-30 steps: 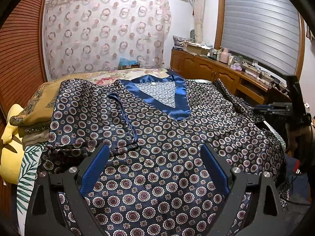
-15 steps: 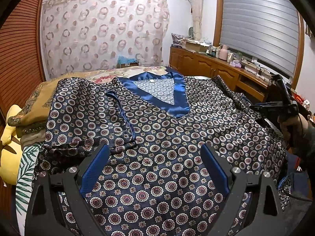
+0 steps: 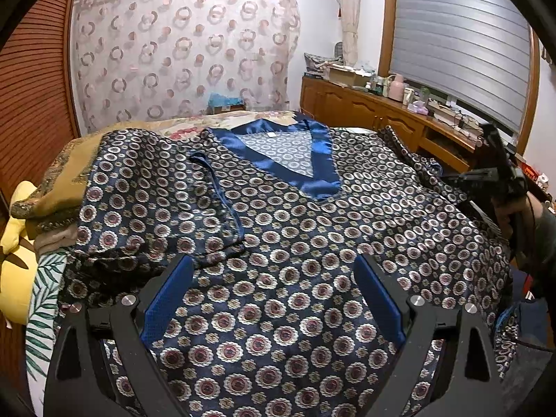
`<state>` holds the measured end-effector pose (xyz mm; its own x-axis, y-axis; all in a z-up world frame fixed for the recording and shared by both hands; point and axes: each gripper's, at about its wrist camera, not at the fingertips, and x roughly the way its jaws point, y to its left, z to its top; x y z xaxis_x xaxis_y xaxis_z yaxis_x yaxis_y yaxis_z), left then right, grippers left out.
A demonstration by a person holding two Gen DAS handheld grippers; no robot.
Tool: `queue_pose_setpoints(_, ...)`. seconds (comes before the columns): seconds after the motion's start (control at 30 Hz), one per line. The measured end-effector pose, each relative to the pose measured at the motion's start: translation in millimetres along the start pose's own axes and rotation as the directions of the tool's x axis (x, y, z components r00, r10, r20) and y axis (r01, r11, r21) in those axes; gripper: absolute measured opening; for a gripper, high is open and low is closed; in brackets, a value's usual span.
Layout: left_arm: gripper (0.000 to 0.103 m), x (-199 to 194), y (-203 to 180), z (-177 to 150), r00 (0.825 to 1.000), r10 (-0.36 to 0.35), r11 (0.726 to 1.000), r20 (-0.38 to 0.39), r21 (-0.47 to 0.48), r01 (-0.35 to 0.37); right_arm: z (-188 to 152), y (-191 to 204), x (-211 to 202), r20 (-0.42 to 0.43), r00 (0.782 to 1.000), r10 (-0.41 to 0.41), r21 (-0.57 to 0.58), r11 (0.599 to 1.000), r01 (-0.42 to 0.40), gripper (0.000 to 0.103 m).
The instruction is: Fold small clothes
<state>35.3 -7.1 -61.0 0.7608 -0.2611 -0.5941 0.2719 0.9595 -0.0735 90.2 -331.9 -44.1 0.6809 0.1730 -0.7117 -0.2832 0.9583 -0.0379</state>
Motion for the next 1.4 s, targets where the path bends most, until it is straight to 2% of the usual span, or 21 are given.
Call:
queue_pose_setpoints(0.2,0.094,-3,6,2,1.000,0.006,1.000,0.012,-0.006,-0.006,35,31,-18,0.103,0.993,0.057,-0.051,0.997,-0.052,0.003)
queue_pose_setpoints(0.37,0.094,-5,12,5,1.000,0.012,1.000,0.016,-0.013,-0.011,48,69,-24,0.123,0.983,0.135,-0.113,0.986,-0.121,0.003)
queue_pose_setpoints(0.53,0.094,-6,19,10,0.999,0.021,1.000,0.024,-0.013,-0.021,52,89,-27,0.123,0.962,0.245,-0.136,0.964,-0.229,0.003)
queue_pose_setpoints(0.57,0.094,-6,20,11,0.999,0.024,1.000,0.024,-0.014,-0.024,52,86,-27,0.124,0.961,0.248,-0.139,0.963,-0.231,0.010)
queue_pose_setpoints(0.67,0.094,-6,26,15,0.999,0.030,0.999,0.026,-0.019,-0.030,52,77,-32,0.131,0.960,0.246,-0.138,0.964,-0.228,0.023)
queue_pose_setpoints(0.77,0.094,-7,31,18,0.999,0.035,0.999,0.031,-0.024,-0.034,49,62,-35,0.149,0.965,0.215,-0.105,0.974,-0.201,0.045)
queue_pose_setpoints(0.8,0.094,-6,32,19,0.999,0.035,0.999,0.031,-0.024,-0.034,48,54,-37,0.153,0.968,0.200,-0.088,0.978,-0.188,0.047)
queue_pose_setpoints(0.9,0.094,-5,38,24,0.999,0.033,0.999,0.031,-0.023,-0.032,46,38,-30,0.143,0.979,0.147,-0.054,0.989,-0.140,0.048)
queue_pose_setpoints(1.0,0.094,-2,46,31,0.999,0.044,0.999,0.022,-0.016,-0.044,41,23,-11,0.077,0.993,0.084,-0.022,0.996,-0.083,0.048)
queue_pose_setpoints(1.17,0.094,3,67,45,0.998,0.069,0.998,0.011,0.003,-0.069,45,14,26,-0.007,0.998,0.069,0.011,0.998,-0.069,0.048)
queue_pose_setpoints(1.27,0.079,9,81,52,0.995,0.101,0.995,-0.005,0.021,-0.100,50,13,35,-0.022,0.997,0.072,0.005,0.997,-0.072,0.048)
queue_pose_setpoints(1.4,0.064,16,104,63,0.994,0.105,0.994,-0.031,0.009,-0.105,46,14,46,-0.034,0.998,0.062,-0.024,0.998,-0.062,0.048)
